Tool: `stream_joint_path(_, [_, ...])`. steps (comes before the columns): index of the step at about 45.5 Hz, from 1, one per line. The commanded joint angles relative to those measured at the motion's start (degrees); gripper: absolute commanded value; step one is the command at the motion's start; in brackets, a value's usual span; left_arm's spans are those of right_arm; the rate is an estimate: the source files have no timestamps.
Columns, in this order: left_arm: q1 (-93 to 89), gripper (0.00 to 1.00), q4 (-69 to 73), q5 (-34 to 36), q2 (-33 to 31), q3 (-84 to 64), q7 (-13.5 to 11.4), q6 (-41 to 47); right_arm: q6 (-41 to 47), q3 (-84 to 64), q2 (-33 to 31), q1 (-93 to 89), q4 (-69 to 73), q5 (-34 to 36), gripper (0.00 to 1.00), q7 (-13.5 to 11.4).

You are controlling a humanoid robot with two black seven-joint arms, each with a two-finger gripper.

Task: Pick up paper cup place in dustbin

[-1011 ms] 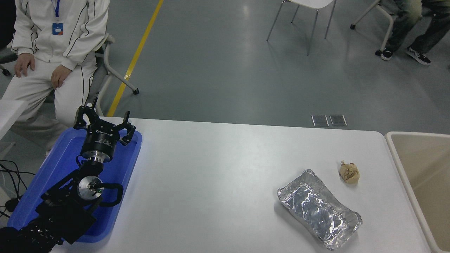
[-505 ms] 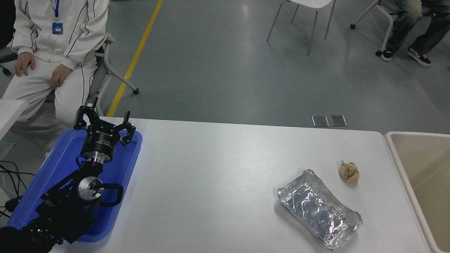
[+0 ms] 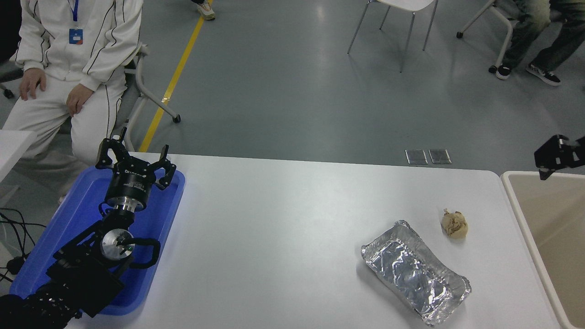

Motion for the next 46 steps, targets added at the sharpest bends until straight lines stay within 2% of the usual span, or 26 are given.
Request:
stream_joint_path(1, [0.0,1.0,0.0,0.0,-0.1,0.0,0.0,0.0,0.1,7.7,3.9,3.8,2.5,0.0,1.0,0.0])
stream_joint_path(12, [0.0,1.0,0.0,0.0,0.0,0.0,0.0,0.0,0.1,10.3,5.7,3.8,3.0,-0.1,1.0,-0.1])
stream_joint_path(46, [0.0,1.0,-0.1,0.0,0.0,0.0,0.0,0.0,0.1,9.5,5.7,6.9,5.1,0.0,1.0,0.0])
